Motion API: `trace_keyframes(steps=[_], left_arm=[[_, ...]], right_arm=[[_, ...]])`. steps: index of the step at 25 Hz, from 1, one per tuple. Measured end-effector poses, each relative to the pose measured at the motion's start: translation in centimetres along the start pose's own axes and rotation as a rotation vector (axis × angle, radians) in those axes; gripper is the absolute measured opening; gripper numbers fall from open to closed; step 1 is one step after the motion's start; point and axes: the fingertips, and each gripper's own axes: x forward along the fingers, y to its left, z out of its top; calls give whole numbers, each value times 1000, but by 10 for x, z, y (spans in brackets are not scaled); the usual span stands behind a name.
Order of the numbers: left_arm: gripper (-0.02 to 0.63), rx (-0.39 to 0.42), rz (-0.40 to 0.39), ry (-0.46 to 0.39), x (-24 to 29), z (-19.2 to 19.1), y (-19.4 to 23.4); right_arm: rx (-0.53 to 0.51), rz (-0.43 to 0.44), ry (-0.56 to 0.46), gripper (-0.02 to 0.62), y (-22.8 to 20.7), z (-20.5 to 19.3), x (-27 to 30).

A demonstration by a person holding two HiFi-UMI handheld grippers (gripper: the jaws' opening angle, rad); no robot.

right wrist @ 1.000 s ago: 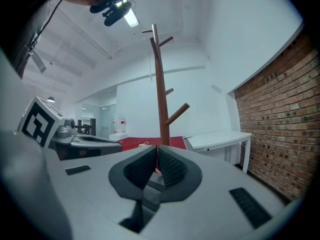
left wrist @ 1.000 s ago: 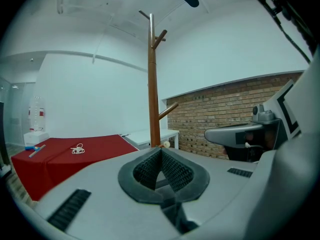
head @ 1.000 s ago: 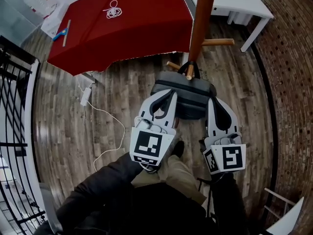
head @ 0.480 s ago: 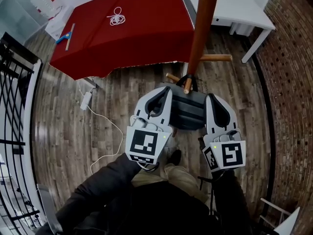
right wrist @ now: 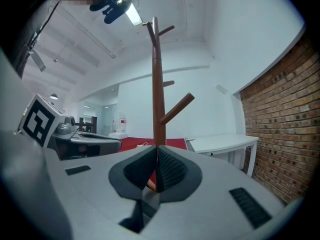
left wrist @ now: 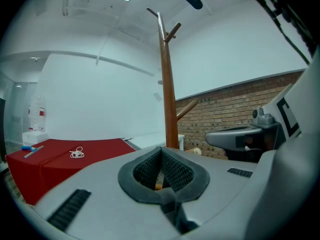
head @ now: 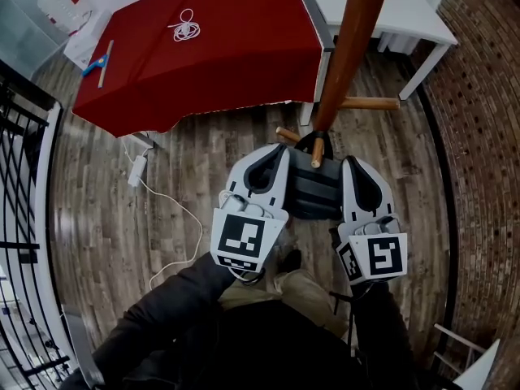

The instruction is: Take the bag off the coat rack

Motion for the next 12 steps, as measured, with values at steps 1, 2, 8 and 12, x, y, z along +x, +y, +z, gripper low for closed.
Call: trace_keyframes(steps=[1, 2, 8, 12], left_arm=[[9, 1, -4, -1, 2, -2, 1], [9, 2, -7, -1, 4, -5, 2], [9, 8, -28, -4, 21, -30, 6], [9, 37, -84, -1, 33, -45, -2]], right_arm=[[-1, -6, 1, 9, -1, -2, 2], [-2, -10, 1, 9, -2, -4, 4], [-21, -15, 15, 9, -7, -35, 17], [-51, 18, 45, 85, -7, -57, 27]])
